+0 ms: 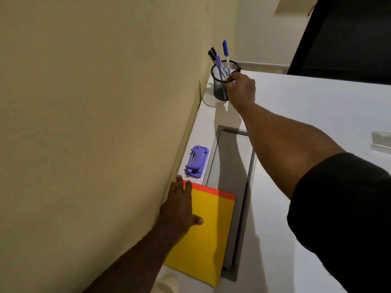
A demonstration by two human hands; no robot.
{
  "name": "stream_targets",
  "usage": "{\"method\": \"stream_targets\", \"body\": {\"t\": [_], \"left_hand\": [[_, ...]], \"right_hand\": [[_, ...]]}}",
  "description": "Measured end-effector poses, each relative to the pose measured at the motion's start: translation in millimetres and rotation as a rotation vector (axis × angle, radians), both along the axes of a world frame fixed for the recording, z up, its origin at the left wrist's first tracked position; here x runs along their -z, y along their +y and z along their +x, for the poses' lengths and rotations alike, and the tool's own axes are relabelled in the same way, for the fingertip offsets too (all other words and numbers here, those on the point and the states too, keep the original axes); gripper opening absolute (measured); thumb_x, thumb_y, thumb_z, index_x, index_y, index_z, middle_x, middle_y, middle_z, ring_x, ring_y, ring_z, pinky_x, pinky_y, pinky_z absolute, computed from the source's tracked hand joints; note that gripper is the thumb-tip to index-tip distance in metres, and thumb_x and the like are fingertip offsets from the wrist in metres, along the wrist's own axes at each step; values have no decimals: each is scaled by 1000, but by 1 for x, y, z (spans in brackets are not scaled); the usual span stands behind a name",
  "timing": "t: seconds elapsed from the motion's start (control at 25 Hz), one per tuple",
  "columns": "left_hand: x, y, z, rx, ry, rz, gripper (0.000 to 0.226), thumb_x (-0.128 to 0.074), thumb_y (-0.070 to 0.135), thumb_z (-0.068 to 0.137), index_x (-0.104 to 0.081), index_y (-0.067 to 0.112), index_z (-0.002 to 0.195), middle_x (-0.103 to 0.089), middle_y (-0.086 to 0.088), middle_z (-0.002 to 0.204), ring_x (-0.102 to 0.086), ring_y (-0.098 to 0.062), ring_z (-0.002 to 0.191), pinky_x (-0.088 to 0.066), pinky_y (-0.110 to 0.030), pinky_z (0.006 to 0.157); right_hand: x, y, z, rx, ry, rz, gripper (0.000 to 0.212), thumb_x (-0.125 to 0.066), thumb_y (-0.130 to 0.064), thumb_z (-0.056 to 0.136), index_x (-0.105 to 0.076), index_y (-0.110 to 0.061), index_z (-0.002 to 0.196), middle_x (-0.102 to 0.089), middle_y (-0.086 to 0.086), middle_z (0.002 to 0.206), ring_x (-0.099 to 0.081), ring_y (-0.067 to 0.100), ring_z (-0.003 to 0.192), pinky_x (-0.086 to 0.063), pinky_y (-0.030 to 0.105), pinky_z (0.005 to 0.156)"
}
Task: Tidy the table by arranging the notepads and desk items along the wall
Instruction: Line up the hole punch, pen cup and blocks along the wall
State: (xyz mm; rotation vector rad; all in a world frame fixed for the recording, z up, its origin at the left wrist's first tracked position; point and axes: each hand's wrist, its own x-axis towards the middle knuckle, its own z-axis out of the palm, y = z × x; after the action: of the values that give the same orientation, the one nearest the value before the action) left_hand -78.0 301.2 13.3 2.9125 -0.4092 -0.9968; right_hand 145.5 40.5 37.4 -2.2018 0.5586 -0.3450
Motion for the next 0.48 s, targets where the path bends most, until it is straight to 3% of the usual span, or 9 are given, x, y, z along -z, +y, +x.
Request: {"method": "stream_targets", "body": {"t": [0.24,0.36,0.48], "left_hand": [[-2,-2,-1,-16,21,-16,122,-73,58,68,5,16,153,17,-9,160,10,-29,149,-29,-43,115],[-2,-1,-2,-14,22,-31,124,-74,57,67,4,14,153,16,-11,161,8,-29,150,-25,-43,117],[0,1,-4,-16,26,-58,127,-76,58,64,2,12,153,13,-14,161,6,-32,149,-18,-43,119]], "right_hand": [[-12,-5,-40,-33,-19,-61,42,-63,-19,88,-58,-16,129,-64,10,128,-59,24,116,-43,30,97],[-3,-13,-111,59,-71,-4,37,-62,-20,89,-61,-16,125,-64,7,128,-59,20,116,-41,26,99],[13,-15,-211,173,-72,35,28,-60,-19,89,-67,-13,115,-69,6,117,-64,14,103,-43,22,92]]}}
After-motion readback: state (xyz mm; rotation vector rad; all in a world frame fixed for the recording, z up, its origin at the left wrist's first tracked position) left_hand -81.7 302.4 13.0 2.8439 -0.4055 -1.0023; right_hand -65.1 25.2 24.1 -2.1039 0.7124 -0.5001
